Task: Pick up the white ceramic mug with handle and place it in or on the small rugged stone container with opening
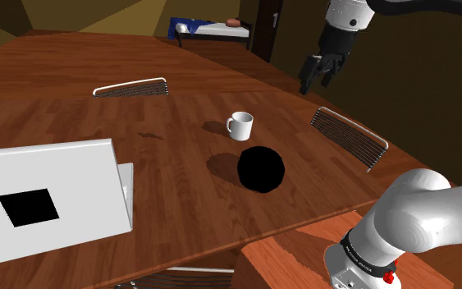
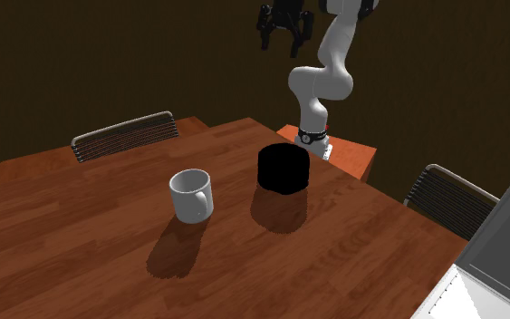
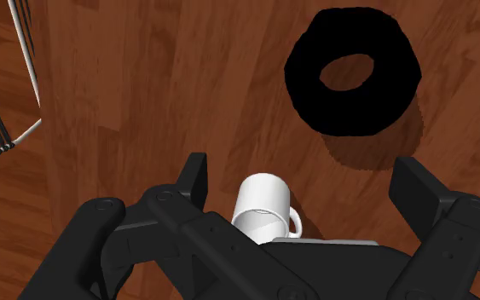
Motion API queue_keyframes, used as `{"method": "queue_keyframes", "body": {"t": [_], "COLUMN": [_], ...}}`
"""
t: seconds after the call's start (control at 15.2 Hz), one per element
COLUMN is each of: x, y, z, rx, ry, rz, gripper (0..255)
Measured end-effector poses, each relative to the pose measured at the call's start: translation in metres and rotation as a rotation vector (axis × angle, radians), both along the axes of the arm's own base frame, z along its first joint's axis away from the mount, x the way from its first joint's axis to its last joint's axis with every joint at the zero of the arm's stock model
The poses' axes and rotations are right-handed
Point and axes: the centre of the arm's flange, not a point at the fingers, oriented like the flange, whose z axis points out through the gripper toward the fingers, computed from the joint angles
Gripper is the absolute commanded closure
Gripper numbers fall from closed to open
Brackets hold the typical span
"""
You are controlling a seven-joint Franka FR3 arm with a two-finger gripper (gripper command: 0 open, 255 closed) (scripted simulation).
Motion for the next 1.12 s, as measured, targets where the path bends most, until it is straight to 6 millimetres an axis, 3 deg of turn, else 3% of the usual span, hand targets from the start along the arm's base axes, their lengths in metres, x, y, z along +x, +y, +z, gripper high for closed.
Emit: {"method": "queue_keyframes", "body": {"t": [0.26,1.12], "x": [0.02,0.15], "y": [-0.011,-0.07], "z": [-0.013,-0.111], "rx": [0.008,0.055], "ry": [0.006,0.039], "rz": [0.013,0.095], "gripper": [0,0]}}
